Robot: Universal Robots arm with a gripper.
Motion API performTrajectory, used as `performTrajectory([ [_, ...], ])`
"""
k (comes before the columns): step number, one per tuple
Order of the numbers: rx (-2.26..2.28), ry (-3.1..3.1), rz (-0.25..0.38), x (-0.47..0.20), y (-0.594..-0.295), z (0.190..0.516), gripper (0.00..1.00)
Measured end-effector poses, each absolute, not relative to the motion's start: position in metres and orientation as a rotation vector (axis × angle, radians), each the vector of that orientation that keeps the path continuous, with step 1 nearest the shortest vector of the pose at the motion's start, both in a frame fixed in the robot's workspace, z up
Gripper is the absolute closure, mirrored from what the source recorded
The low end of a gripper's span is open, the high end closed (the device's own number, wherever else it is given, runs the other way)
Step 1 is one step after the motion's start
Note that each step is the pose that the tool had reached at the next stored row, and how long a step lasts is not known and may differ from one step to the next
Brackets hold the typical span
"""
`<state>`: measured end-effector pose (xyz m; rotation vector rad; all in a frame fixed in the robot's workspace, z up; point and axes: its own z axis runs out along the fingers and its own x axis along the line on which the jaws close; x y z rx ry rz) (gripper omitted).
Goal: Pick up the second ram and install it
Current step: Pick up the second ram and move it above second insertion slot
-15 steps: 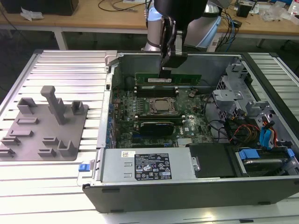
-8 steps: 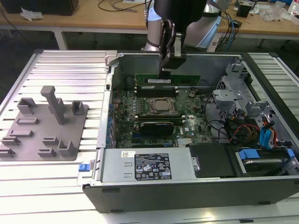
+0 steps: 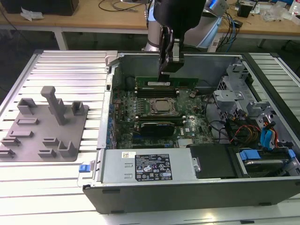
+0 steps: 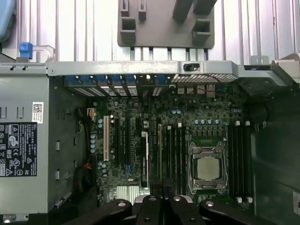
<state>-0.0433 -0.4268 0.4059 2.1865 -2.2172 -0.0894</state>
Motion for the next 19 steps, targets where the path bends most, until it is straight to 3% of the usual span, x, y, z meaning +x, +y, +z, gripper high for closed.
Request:
performTrajectory([
  [19,2.187,-2.217,-0.09,-0.043,-0.401,0.358,0.91],
])
